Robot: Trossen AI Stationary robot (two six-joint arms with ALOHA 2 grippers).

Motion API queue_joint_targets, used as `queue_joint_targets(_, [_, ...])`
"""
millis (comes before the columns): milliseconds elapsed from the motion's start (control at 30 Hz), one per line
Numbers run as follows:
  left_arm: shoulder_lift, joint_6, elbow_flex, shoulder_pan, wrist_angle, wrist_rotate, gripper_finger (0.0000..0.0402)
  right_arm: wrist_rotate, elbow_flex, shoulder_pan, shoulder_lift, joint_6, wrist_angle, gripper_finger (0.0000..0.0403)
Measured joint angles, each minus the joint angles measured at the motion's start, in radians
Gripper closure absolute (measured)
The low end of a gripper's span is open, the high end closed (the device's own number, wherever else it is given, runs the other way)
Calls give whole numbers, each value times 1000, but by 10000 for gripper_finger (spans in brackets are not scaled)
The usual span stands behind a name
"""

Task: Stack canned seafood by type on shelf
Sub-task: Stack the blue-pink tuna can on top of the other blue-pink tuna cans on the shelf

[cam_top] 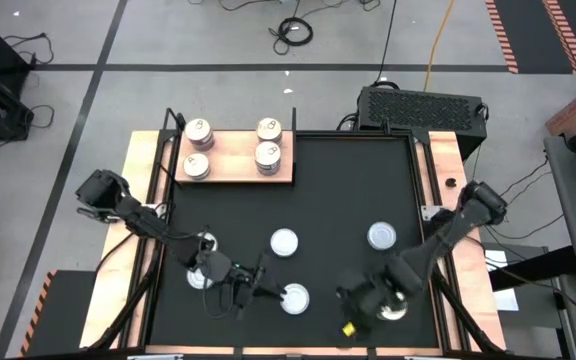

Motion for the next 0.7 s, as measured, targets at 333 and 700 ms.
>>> queue_joint_targets(333, [63, -24, 21, 3, -3, 6, 314, 36, 18, 241, 40, 503, -78, 403])
queue_joint_targets(700, [62, -25, 21, 20, 0, 48, 314, -39, 17, 340, 118, 711, -283, 403])
